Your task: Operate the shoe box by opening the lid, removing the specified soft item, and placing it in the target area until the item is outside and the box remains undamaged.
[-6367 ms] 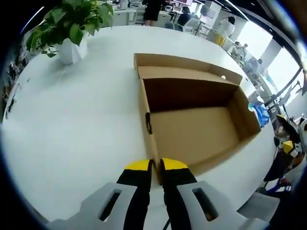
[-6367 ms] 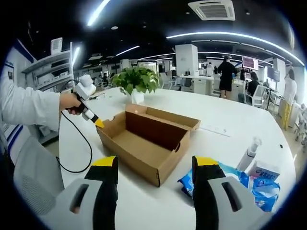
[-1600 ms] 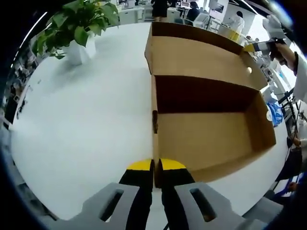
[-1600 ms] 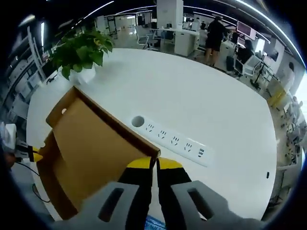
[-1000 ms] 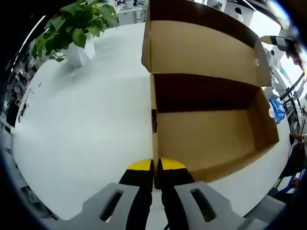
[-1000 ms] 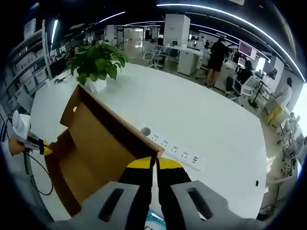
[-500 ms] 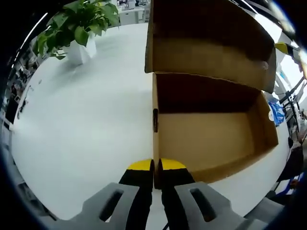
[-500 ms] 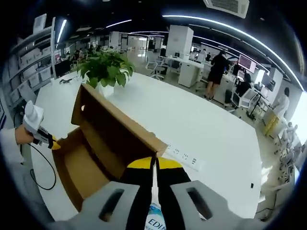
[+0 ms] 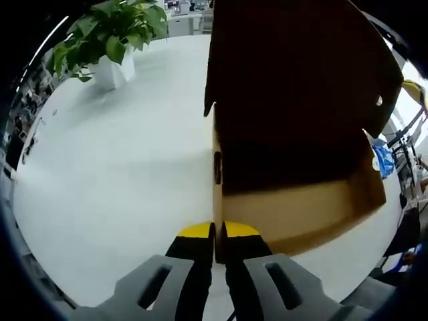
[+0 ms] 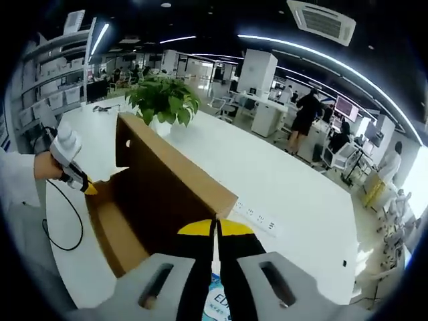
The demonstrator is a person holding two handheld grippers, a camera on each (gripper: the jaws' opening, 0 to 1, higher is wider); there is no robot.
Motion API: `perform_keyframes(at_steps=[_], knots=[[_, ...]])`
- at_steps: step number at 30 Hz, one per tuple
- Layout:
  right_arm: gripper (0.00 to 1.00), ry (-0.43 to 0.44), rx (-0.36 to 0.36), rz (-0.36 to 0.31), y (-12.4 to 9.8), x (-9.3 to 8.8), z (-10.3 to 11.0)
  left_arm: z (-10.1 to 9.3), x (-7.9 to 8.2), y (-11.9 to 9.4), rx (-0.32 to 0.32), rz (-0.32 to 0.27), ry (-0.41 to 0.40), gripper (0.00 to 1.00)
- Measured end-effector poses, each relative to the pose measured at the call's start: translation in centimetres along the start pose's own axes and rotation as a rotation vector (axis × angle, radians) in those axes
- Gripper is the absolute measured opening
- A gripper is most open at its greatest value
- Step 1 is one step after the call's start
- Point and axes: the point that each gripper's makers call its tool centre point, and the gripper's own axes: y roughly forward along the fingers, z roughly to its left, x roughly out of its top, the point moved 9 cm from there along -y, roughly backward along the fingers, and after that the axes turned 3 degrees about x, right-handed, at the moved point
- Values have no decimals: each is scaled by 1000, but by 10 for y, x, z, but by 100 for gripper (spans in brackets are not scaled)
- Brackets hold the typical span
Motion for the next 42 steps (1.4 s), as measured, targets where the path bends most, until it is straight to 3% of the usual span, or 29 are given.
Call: perform_keyframes(at_steps=[20, 33, 42], knots=[[0, -36, -45, -57, -37, -30, 57, 2, -3, 1, -20, -40, -10, 3], [0, -15, -35, -54, -46, -49, 78, 6, -9, 0, -60, -111, -28, 5], [0, -8, -35, -58, -46, -55, 82, 11, -19, -17, -120, -189, -39, 22]])
